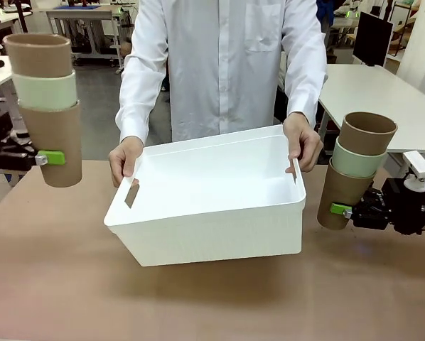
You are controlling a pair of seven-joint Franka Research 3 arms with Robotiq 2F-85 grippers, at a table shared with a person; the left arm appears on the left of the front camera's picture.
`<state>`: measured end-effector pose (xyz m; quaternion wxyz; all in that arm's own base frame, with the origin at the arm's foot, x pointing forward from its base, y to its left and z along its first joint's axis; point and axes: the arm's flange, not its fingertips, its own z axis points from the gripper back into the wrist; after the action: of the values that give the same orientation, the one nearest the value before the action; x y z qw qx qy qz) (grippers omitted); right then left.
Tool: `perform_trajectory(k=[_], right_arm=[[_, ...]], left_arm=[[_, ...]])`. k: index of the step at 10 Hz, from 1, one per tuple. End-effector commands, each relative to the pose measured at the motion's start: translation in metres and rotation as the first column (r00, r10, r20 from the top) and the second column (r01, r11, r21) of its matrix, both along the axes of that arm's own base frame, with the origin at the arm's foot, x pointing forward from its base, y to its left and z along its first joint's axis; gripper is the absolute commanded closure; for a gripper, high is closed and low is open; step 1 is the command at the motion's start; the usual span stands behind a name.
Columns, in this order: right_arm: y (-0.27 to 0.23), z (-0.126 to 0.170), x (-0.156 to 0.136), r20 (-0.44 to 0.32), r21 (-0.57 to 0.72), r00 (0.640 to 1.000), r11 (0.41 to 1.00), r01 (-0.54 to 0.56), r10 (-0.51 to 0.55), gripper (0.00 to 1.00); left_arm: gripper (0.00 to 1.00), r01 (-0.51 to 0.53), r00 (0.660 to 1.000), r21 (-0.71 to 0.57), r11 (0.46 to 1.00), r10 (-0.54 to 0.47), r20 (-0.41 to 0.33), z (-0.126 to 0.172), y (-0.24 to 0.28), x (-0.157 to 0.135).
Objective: Stack the cups and store them in the basket.
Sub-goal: Place the stack of Reusable plastic cups into the Pantry Basket.
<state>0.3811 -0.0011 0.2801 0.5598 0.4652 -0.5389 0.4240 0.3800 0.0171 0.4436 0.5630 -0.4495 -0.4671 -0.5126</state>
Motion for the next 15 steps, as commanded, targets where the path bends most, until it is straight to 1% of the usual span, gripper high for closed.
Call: perform_trajectory(k=[1, 3, 4, 6, 10, 12, 15], right_arm=[[0.001, 0.005, 0.002, 0.003, 0.0, 1.0, 1.0, 0.005, -0.005, 0.16], [0.001, 0.005, 0.002, 0.003, 0.0, 1.0, 1.0, 0.005, -0.005, 0.16], [0.001, 0.005, 0.002, 0.003, 0.0, 1.0, 1.0, 0.005, -0.005, 0.16], [0.001, 0.005, 0.002, 0.003, 0.0, 1.0, 1.0, 0.005, -0.005, 0.16], [0.001, 0.005, 0.002, 0.003, 0.0, 1.0, 1.0, 0.005, -0.005, 0.16], [0.001, 0.005, 0.002, 0.003, 0.0, 1.0, 1.0, 0.005, -0.005, 0.16], [0.001, 0.005, 0.002, 0.003, 0.0, 1.0, 1.0, 0.005, -0.005, 0.16]], left_arm=[[0.16, -0.01, 1.0, 0.143, 0.99, 0.014, -0.026, 0.039, -0.048, -0.021], [0.16, -0.042, 0.998, 0.266, 0.963, 0.053, -0.036, 0.062, -0.099, -0.032], [0.16, -0.063, 0.997, 0.346, 0.936, 0.074, -0.019, 0.072, -0.129, -0.036], [0.16, -0.08, 0.996, 0.472, 0.878, 0.092, -0.002, 0.076, -0.175, -0.036], [0.16, -0.105, 0.994, 0.656, 0.747, 0.107, 0.037, 0.065, -0.232, -0.017], [0.16, -0.091, 0.994, 0.726, 0.682, 0.106, 0.026, 0.051, -0.254, -0.001], [0.16, -0.059, 0.993, 0.784, 0.618, 0.113, -0.015, 0.022, -0.274, 0.012]])
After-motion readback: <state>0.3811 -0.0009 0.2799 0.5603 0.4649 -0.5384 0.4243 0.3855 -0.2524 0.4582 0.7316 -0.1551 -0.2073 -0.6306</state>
